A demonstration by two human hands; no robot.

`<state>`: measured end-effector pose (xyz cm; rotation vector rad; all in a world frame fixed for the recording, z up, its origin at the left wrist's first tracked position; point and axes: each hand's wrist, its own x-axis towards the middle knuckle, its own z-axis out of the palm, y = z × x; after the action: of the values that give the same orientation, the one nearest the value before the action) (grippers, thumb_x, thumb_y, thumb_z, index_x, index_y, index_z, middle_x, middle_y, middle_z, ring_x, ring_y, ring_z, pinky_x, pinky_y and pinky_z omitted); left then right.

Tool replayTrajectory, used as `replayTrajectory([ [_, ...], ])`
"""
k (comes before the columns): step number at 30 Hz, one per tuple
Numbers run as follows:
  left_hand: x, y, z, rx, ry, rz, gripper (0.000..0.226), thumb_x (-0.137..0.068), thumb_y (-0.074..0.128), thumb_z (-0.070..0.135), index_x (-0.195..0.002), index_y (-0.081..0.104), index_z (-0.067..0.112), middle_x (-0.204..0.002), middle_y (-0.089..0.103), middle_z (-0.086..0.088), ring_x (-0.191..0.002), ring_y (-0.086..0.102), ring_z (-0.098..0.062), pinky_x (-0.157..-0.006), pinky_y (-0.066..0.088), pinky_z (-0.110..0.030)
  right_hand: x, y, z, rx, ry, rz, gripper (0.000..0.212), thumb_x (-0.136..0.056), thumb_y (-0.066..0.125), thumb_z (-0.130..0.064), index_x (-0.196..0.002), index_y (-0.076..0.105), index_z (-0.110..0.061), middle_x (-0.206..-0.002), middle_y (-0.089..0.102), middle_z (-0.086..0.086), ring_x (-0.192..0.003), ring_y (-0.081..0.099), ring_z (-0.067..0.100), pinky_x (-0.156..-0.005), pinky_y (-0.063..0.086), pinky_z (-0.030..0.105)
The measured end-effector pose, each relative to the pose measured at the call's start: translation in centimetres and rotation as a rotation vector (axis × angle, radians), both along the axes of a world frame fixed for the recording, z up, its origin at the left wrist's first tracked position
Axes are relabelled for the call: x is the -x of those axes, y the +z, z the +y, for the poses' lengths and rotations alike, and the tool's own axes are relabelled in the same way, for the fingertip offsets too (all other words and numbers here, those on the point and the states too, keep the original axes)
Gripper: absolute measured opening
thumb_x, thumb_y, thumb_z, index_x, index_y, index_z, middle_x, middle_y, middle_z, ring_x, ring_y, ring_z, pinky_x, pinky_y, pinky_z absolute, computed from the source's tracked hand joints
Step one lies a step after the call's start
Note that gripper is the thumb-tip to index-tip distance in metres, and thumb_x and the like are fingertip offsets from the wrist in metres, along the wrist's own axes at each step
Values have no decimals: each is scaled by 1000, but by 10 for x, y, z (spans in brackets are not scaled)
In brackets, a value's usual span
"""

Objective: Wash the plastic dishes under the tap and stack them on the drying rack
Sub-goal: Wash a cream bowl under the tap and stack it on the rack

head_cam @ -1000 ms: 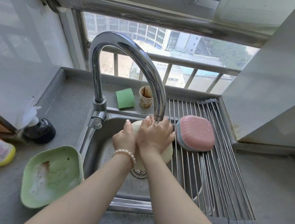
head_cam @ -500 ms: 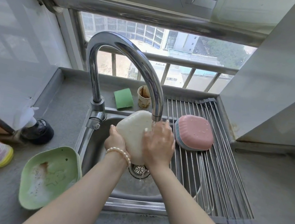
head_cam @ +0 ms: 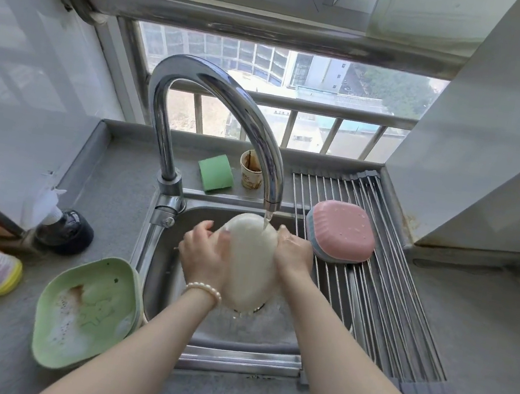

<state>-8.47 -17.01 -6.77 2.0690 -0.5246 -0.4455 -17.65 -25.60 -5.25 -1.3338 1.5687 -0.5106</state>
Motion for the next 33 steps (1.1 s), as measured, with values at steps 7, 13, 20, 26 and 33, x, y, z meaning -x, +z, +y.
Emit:
replayTrajectory([
  [7, 10, 3, -6, -132, -376, -277, 94, -68, 17, 76, -138, 44, 20, -131, 47, -11, -119, 44, -29, -100, 33, -37, 0, 11, 12, 277, 277, 297, 43, -101, 34, -34, -92, 68, -9, -100, 69, 15, -98, 61, 35, -79, 44, 36],
  [13, -11, 23, -25, -266, -390, -86, 51, -87, 55, 52, -55, 41, 14, -58, 48, -3, -70, 51, -30, -59, 29, -34, 4, 15, 7, 346, 426, 254, 39, -100, 40, -32, -86, 71, -13, -89, 71, 11, -91, 61, 33, -74, 41, 35],
  [20, -4, 20, -31, -35, -130, 239, 56, -93, 55, 38, -46, 39, 12, -47, 37, -4, -54, 34, -24, -58, 28, -32, -16, 23, 0, 469, 304, 507, 34, -94, 44, -33, -95, 70, -11, -104, 65, 11, -102, 53, 30, -81, 38, 35],
  [26, 4, 13, -23, 110, 45, 351, 51, -98, 47, 33, -53, 49, 10, -54, 49, -3, -58, 42, -21, -60, 35, -32, -32, 11, 25, 507, 373, 518, 49, -89, 48, -46, -127, 57, -16, -137, 44, 11, -129, 36, 29, -108, 26, 45],
  [33, 5, 12, -13, 185, 299, 426, 59, -88, 63, 25, -42, 29, 12, -43, 24, 5, -53, 23, -18, -50, 21, -30, -28, 28, -12, 40, 246, 212, 30, -94, 50, -33, -81, 66, -11, -87, 66, 6, -95, 58, 28, -76, 36, 25],
])
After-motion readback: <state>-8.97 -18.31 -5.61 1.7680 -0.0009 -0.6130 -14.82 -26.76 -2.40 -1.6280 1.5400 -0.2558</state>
